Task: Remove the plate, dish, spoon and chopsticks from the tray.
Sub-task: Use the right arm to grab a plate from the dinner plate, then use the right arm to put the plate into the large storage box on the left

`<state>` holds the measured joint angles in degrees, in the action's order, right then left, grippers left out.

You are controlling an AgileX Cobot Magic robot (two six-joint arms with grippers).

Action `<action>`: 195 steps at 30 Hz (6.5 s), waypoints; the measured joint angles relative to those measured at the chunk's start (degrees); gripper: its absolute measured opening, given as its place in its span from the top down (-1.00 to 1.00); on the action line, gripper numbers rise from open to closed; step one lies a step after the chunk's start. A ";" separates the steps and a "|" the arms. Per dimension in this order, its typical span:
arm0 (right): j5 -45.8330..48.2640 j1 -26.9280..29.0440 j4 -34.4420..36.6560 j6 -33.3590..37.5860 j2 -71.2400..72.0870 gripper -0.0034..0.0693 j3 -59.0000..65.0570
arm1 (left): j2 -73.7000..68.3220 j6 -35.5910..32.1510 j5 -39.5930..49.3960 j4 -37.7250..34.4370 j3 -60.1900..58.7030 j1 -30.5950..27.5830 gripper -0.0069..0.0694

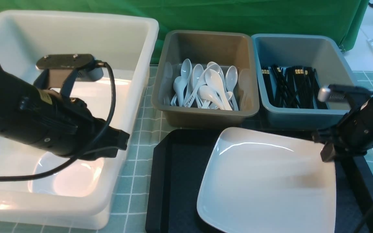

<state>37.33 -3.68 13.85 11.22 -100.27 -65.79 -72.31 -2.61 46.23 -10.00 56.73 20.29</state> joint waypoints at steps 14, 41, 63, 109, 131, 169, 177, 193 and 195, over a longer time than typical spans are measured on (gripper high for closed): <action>-2.98 0.00 9.88 3.17 6.29 0.64 14.66 | 0.00 -0.17 -1.06 0.20 0.00 0.00 0.79; -8.67 -1.24 14.14 7.94 2.91 -0.20 17.41 | 0.00 -0.17 -1.95 0.25 0.00 0.00 0.79; -9.59 -3.57 15.40 9.11 13.45 0.53 16.98 | 0.00 -0.46 -0.46 -0.25 0.00 0.00 0.79; 1.84 -8.53 25.87 11.90 12.08 0.74 -24.81 | 9.29 0.14 -1.79 -2.84 0.00 -21.74 0.79; -3.40 -27.04 27.06 2.90 -31.99 0.74 -70.48 | 16.60 -0.87 1.92 -5.43 0.00 -22.67 0.79; -16.57 -34.58 19.20 12.90 -39.11 0.72 -71.13 | 16.60 -0.87 2.47 -5.43 0.00 -22.67 0.79; -15.98 -34.52 19.09 12.23 -39.11 0.30 -71.19 | 16.60 -1.33 2.47 -5.43 0.00 -22.67 0.79; -7.87 -34.30 18.36 10.16 -39.00 0.23 -71.57 | 16.60 -1.67 4.26 -5.43 0.00 -22.67 0.79; -5.48 -34.30 17.89 9.42 -39.00 0.23 -71.57 | 16.60 -1.67 4.40 -5.43 0.00 -22.67 0.79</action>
<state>31.85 -37.98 31.74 20.64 -139.27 -137.35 -55.71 -4.28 50.63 -15.42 56.73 -2.38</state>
